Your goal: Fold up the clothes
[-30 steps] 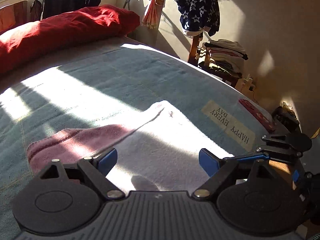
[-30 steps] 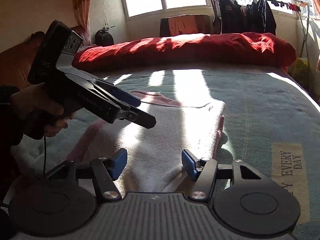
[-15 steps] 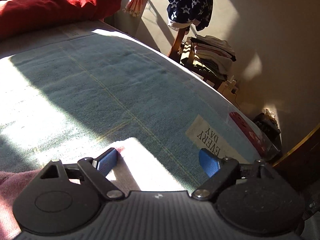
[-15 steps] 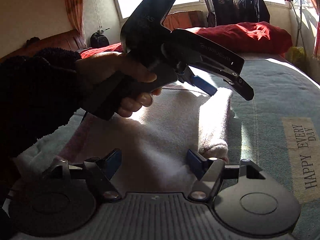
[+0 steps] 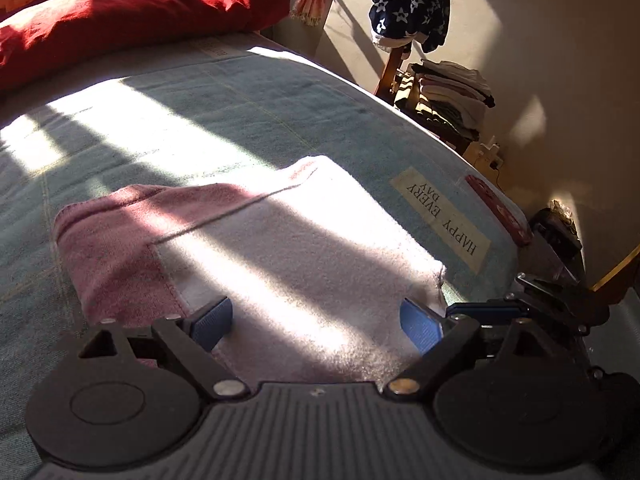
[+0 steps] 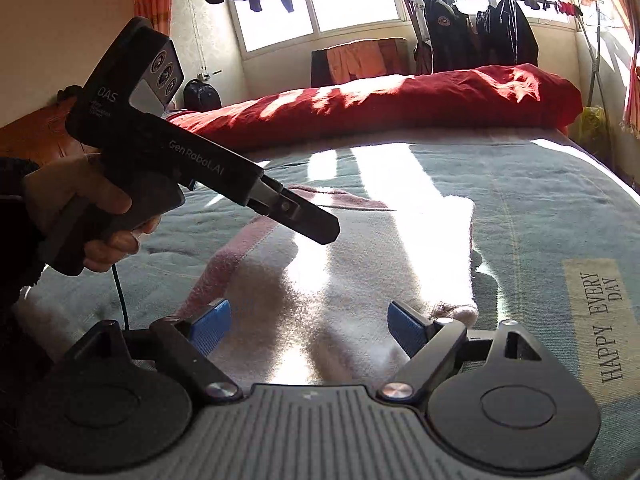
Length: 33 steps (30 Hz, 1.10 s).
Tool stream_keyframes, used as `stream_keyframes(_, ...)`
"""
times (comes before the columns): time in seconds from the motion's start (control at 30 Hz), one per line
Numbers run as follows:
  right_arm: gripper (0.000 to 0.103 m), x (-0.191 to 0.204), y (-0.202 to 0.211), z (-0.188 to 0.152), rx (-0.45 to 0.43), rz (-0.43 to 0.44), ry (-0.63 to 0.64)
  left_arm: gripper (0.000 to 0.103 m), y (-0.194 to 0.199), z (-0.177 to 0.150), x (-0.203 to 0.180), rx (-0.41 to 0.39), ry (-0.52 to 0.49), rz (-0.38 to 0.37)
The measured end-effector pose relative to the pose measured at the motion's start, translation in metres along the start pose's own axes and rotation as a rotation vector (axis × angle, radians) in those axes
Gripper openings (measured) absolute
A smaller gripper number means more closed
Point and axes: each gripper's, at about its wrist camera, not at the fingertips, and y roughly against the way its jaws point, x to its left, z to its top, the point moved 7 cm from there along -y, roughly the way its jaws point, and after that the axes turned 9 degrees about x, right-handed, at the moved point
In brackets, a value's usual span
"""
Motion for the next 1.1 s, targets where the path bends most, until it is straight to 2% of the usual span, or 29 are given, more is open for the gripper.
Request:
stream_keyframes(0.07,0.095,0.005,-0.003,-0.006,0.033,0.0,0.008,0.091,-0.001,-0.008,0.004,-0.019,0.013,-0.004)
stream_keyframes(0.17,0.095,0.009,-0.003,-0.016,0.077,-0.023,0.008,0.091,0.013,-0.003,0.0,-0.05,0.059,-0.018)
stream_keyframes(0.27,0.095,0.018,0.007,-0.014,0.057,-0.014,0.009,0.091,0.028,-0.001,-0.017,-0.103,0.026,-0.061)
stream_keyframes(0.37,0.097,0.028,0.009,-0.006,0.039,-0.011,0.037,0.092,0.02,-0.009,-0.017,-0.084,0.032,-0.071)
stream_keyframes(0.47,0.097,0.027,-0.01,-0.007,0.082,-0.038,0.058,0.092,0.004,-0.018,-0.002,-0.046,0.087,-0.069)
stream_keyframes(0.57,0.097,0.006,-0.026,-0.021,0.15,-0.109,0.009,0.092,0.008,-0.021,0.013,-0.086,0.158,-0.165)
stream_keyframes(0.63,0.097,-0.004,-0.021,-0.027,0.146,-0.102,-0.014,0.092,0.01,-0.022,0.016,-0.084,0.161,-0.181)
stream_keyframes(0.77,0.097,-0.005,-0.003,-0.017,0.102,-0.065,-0.063,0.092,0.014,-0.018,0.005,-0.075,0.107,-0.134)
stream_keyframes(0.93,0.097,0.001,-0.005,0.014,0.064,-0.106,0.046,0.092,0.025,-0.012,-0.009,-0.112,0.004,-0.054)
stream_keyframes(1.03,0.097,-0.001,-0.015,0.035,0.057,-0.152,0.124,0.092,0.028,-0.004,0.002,-0.117,0.017,-0.02)
stream_keyframes(1.1,0.099,-0.009,-0.03,0.046,0.083,-0.156,0.147,0.092,0.026,0.0,0.011,-0.109,0.037,-0.011)
